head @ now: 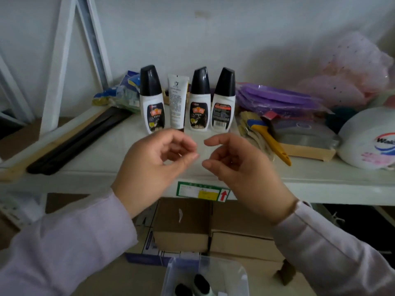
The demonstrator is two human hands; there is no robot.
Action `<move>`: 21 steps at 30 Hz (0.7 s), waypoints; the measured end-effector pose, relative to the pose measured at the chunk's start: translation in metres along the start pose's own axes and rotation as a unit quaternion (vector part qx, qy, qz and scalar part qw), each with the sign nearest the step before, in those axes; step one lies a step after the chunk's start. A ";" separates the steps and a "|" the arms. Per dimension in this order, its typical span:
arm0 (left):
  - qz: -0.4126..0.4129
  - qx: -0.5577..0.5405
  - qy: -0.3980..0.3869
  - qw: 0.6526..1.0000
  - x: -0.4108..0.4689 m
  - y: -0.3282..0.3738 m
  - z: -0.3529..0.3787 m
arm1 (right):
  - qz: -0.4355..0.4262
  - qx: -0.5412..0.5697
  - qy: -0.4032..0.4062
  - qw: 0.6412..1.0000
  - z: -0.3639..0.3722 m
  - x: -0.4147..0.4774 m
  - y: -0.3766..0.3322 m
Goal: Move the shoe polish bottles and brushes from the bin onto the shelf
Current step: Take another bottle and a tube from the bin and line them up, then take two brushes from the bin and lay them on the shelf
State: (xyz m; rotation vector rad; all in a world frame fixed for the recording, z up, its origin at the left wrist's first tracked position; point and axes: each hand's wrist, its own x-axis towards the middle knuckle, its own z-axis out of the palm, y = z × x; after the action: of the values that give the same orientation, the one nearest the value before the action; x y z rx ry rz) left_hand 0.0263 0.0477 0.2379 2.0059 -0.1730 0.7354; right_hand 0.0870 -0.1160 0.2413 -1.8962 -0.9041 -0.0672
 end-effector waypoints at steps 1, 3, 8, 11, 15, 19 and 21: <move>0.011 -0.003 -0.021 1.000 -0.008 -0.002 0.004 | -0.008 0.020 -0.005 1.000 0.001 -0.009 0.004; 0.034 0.005 -0.064 0.997 -0.026 -0.009 0.014 | -0.016 0.052 -0.021 0.998 0.006 -0.030 0.013; -0.028 0.052 -0.150 0.987 -0.085 -0.052 0.045 | 0.071 0.078 -0.077 0.991 0.037 -0.079 0.063; -0.120 0.097 -0.223 0.962 -0.117 -0.087 0.071 | 0.144 0.026 -0.131 0.981 0.061 -0.103 0.110; -0.248 0.126 -0.333 0.901 -0.152 -0.136 0.104 | 0.228 -0.034 -0.205 0.951 0.093 -0.132 0.172; -0.369 0.123 -0.381 0.839 -0.182 -0.175 0.139 | 0.311 -0.033 -0.234 0.920 0.124 -0.154 0.221; -0.422 0.130 -0.386 0.810 -0.193 -0.186 0.155 | 0.343 -0.049 -0.261 0.901 0.136 -0.161 0.242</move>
State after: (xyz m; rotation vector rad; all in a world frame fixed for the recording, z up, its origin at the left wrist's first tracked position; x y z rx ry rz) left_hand 0.0122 -0.0156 -0.0645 2.2312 0.3670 -0.6800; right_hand 0.0745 -0.1520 -0.0771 -2.2721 -0.5136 0.8707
